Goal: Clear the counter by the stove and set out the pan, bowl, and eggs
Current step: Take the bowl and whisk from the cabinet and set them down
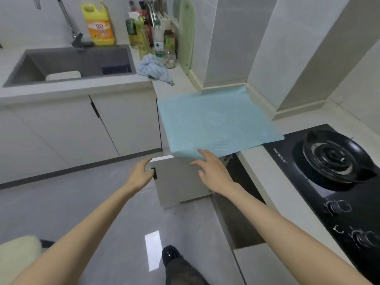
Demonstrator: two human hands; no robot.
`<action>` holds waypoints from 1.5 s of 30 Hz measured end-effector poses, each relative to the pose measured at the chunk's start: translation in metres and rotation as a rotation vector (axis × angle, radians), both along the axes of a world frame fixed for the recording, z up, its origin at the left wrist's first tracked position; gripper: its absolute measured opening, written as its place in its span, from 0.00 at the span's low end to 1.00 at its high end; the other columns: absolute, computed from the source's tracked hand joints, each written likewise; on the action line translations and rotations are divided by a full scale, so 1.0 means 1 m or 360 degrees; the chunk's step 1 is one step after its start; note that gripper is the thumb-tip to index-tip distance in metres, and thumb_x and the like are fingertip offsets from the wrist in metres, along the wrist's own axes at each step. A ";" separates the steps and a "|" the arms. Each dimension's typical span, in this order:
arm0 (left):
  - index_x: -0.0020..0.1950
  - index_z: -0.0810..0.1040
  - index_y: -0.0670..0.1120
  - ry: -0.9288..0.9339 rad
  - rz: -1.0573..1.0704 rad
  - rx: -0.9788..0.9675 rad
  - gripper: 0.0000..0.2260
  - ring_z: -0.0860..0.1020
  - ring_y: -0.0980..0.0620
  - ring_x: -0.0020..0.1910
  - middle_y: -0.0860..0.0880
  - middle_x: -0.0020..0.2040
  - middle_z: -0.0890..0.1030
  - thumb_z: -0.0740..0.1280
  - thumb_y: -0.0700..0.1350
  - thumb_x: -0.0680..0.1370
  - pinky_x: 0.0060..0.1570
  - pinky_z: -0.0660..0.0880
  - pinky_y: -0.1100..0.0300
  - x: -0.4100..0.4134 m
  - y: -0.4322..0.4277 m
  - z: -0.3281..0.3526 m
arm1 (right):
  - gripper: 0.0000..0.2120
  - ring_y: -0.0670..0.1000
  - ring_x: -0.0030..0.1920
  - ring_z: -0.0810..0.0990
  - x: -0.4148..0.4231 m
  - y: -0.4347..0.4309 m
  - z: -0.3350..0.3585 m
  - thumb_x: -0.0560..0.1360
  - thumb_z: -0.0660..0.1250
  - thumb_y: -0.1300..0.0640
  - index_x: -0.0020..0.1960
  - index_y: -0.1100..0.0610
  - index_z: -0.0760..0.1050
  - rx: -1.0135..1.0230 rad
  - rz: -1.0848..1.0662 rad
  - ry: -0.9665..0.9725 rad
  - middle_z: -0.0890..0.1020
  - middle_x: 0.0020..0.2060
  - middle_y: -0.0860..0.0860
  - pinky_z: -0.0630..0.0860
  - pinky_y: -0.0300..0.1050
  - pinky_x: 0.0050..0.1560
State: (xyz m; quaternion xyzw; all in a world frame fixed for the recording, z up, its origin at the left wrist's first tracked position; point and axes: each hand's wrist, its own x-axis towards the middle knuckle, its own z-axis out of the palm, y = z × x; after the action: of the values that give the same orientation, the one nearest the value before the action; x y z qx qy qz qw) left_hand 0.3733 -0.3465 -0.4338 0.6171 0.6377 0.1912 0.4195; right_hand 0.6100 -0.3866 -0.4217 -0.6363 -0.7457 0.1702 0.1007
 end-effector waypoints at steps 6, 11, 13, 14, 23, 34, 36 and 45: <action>0.75 0.61 0.42 0.0389 -0.0376 -0.0164 0.26 0.59 0.46 0.75 0.43 0.76 0.60 0.62 0.38 0.78 0.70 0.55 0.60 0.011 0.090 -0.056 | 0.19 0.56 0.77 0.43 -0.003 0.095 -0.046 0.80 0.57 0.60 0.68 0.47 0.71 -0.0258 0.0100 -0.0330 0.47 0.78 0.53 0.43 0.55 0.76; 0.74 0.63 0.47 0.0627 -0.0553 -0.0174 0.26 0.61 0.46 0.74 0.46 0.76 0.62 0.61 0.41 0.76 0.71 0.60 0.50 0.016 0.118 -0.091 | 0.25 0.58 0.77 0.41 -0.001 0.122 -0.072 0.79 0.58 0.61 0.73 0.46 0.63 -0.0360 0.0187 -0.0536 0.41 0.78 0.53 0.41 0.60 0.74; 0.74 0.63 0.48 0.0697 -0.0605 -0.0155 0.25 0.65 0.44 0.71 0.45 0.73 0.66 0.61 0.42 0.76 0.70 0.61 0.50 0.018 0.122 -0.098 | 0.27 0.58 0.77 0.41 0.001 0.124 -0.077 0.77 0.59 0.64 0.73 0.45 0.63 -0.0310 0.0199 -0.0561 0.41 0.78 0.52 0.39 0.60 0.74; 0.74 0.64 0.48 0.0712 -0.0624 -0.0128 0.25 0.67 0.42 0.68 0.43 0.70 0.69 0.61 0.42 0.76 0.68 0.63 0.52 0.018 0.123 -0.100 | 0.27 0.58 0.77 0.42 0.002 0.125 -0.078 0.77 0.59 0.64 0.72 0.45 0.63 -0.0282 0.0203 -0.0573 0.41 0.78 0.52 0.38 0.60 0.74; 0.66 0.74 0.52 0.0644 -0.0825 -0.0064 0.19 0.76 0.43 0.54 0.44 0.54 0.75 0.63 0.39 0.77 0.49 0.72 0.56 0.015 0.110 -0.103 | 0.37 0.59 0.77 0.39 -0.010 0.106 -0.076 0.75 0.61 0.67 0.77 0.44 0.51 -0.0348 0.0056 -0.0618 0.38 0.77 0.52 0.41 0.62 0.74; 0.68 0.72 0.52 0.0230 -0.0983 -0.0459 0.21 0.77 0.49 0.46 0.47 0.51 0.77 0.69 0.43 0.75 0.49 0.74 0.61 0.049 0.016 -0.112 | 0.37 0.55 0.77 0.42 -0.005 -0.026 -0.066 0.76 0.63 0.66 0.77 0.46 0.51 -0.0423 -0.0660 -0.0512 0.45 0.78 0.51 0.41 0.58 0.74; 0.71 0.69 0.51 0.0120 -0.1022 -0.0562 0.24 0.78 0.46 0.52 0.45 0.57 0.77 0.67 0.42 0.76 0.54 0.77 0.56 0.066 -0.010 -0.115 | 0.36 0.55 0.78 0.42 0.003 -0.055 -0.063 0.76 0.63 0.64 0.77 0.46 0.50 -0.0455 -0.0797 -0.0524 0.45 0.78 0.51 0.42 0.58 0.75; 0.77 0.54 0.48 -0.0524 -0.0941 -0.1467 0.30 0.64 0.44 0.72 0.49 0.76 0.59 0.50 0.63 0.80 0.61 0.69 0.52 0.177 -0.082 -0.086 | 0.34 0.56 0.77 0.46 0.063 -0.195 -0.049 0.78 0.60 0.57 0.78 0.54 0.47 -0.0544 -0.1351 -0.0521 0.47 0.78 0.54 0.49 0.58 0.75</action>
State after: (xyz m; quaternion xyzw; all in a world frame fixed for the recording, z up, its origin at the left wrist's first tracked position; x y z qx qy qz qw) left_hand 0.5503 -0.4285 -0.5200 0.4846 0.3816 -0.1388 0.7748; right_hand 0.6727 -0.5818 -0.4702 -0.9102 -0.3876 0.1318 -0.0634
